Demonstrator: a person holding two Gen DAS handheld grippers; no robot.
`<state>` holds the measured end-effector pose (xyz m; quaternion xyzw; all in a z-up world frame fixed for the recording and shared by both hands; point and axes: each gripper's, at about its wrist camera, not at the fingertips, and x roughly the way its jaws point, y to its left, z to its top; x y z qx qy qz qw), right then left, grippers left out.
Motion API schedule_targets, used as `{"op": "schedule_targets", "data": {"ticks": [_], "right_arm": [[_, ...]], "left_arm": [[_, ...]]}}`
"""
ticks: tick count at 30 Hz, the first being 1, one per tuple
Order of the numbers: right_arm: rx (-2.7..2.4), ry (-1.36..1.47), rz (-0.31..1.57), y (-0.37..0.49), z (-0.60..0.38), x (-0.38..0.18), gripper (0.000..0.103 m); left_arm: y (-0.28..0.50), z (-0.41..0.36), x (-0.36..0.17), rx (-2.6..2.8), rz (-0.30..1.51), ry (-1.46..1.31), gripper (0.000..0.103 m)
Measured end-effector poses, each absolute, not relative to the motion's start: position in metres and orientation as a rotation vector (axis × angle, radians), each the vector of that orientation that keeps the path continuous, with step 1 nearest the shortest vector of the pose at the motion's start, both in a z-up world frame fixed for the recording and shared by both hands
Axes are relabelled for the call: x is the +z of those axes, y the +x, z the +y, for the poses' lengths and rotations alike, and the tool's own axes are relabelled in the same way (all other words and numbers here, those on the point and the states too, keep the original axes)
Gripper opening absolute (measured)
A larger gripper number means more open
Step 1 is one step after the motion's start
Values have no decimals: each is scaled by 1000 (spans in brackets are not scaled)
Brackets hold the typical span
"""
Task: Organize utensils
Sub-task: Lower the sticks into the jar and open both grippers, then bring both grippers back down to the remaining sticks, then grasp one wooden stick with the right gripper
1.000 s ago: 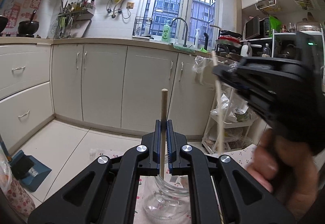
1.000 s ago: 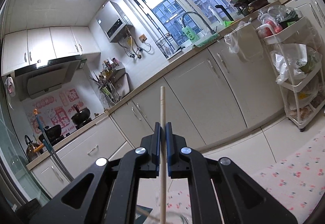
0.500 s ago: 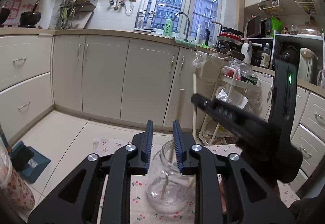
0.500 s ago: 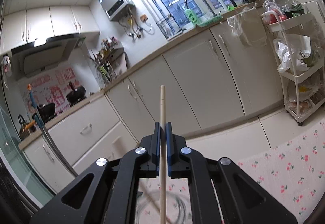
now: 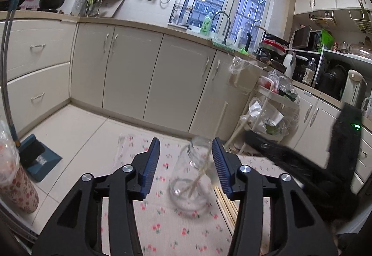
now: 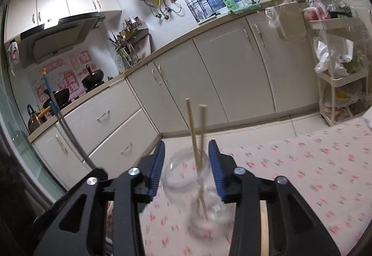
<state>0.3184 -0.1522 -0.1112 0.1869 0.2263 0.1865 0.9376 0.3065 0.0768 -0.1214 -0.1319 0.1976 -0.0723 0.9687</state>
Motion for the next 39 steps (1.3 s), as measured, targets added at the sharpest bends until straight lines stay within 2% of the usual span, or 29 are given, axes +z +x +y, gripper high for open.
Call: {"op": "schedule_targets", "data": {"ticks": [4, 7, 10, 18, 23, 31, 39], "right_arm": [[300, 278, 614, 272, -186, -130, 40], [285, 229, 750, 257, -199, -158, 26], [289, 197, 847, 251, -200, -182, 20], [270, 98, 927, 273, -172, -201, 20], [234, 43, 953, 273, -171, -209, 9], [219, 160, 989, 255, -203, -211, 5], [264, 237, 990, 253, -215, -206, 5]], "left_arm": [[286, 71, -133, -174, 498, -261, 47], [273, 58, -144, -203, 572, -226, 47], [264, 42, -160, -233, 658, -198, 48], [282, 4, -188, -256, 822, -175, 48], [308, -20, -206, -250, 906, -144, 48], [321, -46, -234, -217, 996, -18, 47], [319, -30, -230, -183, 1016, 24, 47]]}}
